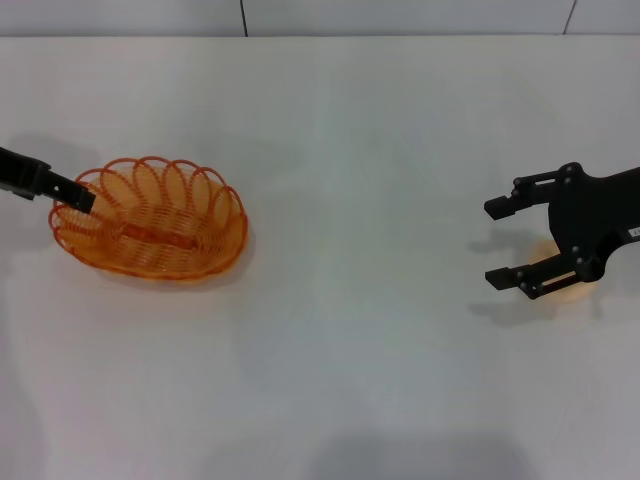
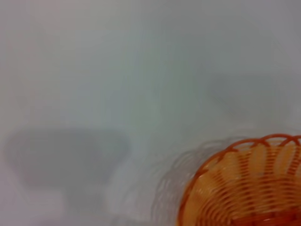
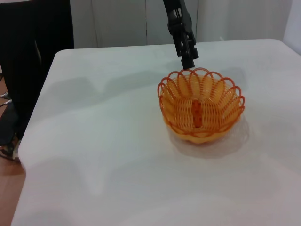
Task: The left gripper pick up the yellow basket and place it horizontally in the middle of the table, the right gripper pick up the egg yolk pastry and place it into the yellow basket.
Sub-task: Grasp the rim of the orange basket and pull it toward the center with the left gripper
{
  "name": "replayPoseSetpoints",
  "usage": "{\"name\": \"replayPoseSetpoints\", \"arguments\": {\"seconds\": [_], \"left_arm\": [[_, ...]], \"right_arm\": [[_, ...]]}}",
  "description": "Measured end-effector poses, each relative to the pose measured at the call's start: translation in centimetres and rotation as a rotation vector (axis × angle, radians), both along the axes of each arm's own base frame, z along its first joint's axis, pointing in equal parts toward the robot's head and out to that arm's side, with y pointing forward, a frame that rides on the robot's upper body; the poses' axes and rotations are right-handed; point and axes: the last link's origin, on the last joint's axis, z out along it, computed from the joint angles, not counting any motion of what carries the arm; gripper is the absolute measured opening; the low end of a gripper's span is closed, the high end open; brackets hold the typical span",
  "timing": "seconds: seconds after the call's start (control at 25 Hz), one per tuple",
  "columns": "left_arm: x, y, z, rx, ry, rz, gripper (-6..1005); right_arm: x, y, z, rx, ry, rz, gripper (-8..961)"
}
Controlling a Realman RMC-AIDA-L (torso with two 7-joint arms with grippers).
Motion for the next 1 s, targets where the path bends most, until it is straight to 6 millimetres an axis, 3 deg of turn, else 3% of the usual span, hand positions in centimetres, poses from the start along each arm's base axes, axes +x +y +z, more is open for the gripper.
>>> {"name": "replayPoseSetpoints", "arguments": {"seconds": [0.28, 1.0], "left_arm": [[-0.7, 0.2, -0.5, 0.002, 0.062, 0.028, 843], [-1.5, 1.0, -2.8, 0.024, 0.016, -0.011, 842]], "right_arm": [[-0.3, 0.2, -0.4, -0.001, -0.004, 0.012, 806], [-0.3, 0.3, -0.8, 0.002, -0.009, 0.012, 805]]}}
